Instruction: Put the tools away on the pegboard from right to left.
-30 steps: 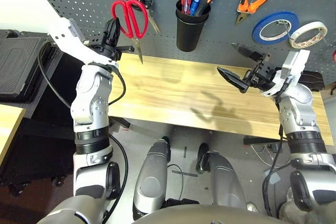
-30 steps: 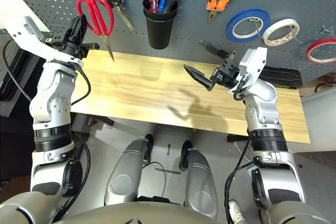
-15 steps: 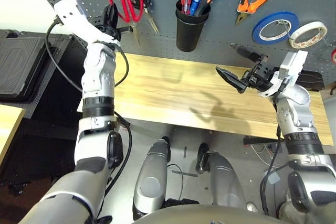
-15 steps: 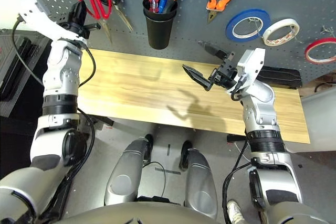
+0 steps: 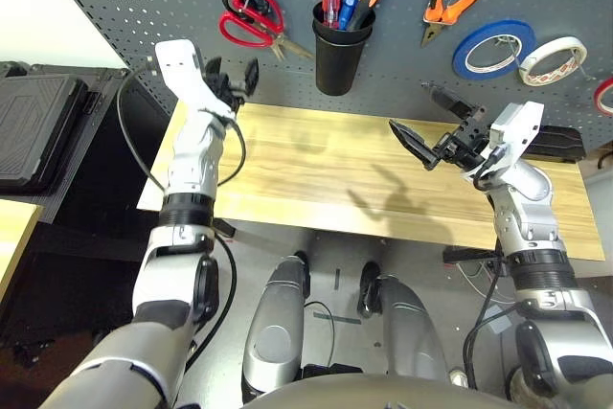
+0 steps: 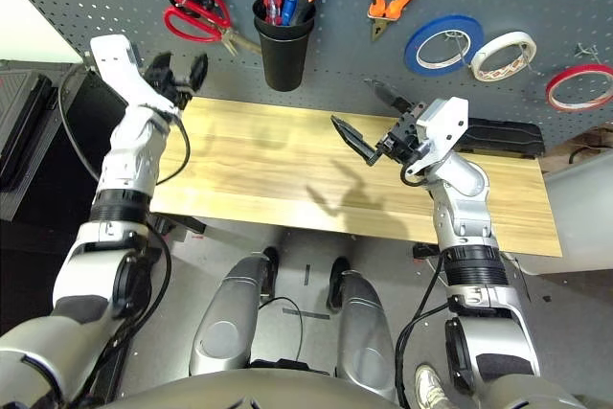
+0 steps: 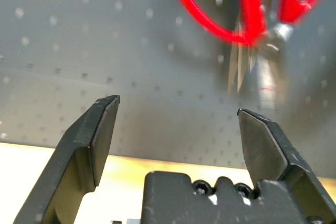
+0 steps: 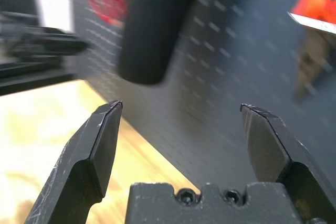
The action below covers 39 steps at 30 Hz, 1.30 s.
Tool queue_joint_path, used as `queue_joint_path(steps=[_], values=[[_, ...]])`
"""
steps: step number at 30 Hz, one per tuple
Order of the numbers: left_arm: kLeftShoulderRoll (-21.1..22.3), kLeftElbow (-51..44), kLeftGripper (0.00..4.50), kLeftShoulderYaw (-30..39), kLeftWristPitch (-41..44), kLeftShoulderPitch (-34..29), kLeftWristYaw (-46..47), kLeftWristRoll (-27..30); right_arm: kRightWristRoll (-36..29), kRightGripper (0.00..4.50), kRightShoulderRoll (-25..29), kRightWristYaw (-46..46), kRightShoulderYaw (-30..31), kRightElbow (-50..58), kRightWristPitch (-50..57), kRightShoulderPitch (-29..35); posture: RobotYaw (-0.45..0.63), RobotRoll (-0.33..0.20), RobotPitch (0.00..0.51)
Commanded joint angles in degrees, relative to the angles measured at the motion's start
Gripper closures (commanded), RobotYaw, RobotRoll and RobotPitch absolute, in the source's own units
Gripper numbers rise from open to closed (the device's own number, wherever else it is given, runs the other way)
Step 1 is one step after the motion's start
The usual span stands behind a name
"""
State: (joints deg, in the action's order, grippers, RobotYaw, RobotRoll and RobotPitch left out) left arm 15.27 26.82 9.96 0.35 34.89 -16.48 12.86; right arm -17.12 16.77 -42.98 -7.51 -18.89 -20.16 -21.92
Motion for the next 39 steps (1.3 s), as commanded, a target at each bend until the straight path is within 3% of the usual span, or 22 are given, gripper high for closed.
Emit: queue_joint_path(steps=[1, 8, 15, 22, 39], values=[[0.6, -4.3, 0.01, -0.9, -0.2, -6.1, -0.7, -1.3, 4.1, 0.00, -1.6, 10.9, -3.1, -4.2, -2.7, 1.4, 0.25, 0.000, 0.226], [2.0, -5.8, 0.01, -0.2, -3.3, -11.8, -0.3, -3.1, 8.7, 0.00, -2.9, 27.7, -7.4, -10.6, -6.4, 1.4, 0.24, 0.000, 0.216], [4.3, -5.3, 0.01, 1.7, -5.5, -14.2, -0.4, -2.8, 11.3, 0.00, 1.0, 39.7, -11.8, -20.7, -10.9, -1.1, 0.21, 0.000, 0.213], [5.8, -3.1, 0.01, 3.4, -7.4, -14.7, 0.0, -2.7, 11.5, 0.00, 3.8, 42.8, -12.6, -28.1, -15.1, -3.0, 0.19, 0.000, 0.214], [6.9, -0.2, 0.01, 4.4, -8.8, -12.8, 0.5, -2.8, 11.2, 0.00, 4.2, 45.2, -12.5, -32.4, -17.4, -4.3, 0.19, 0.000, 0.210]])
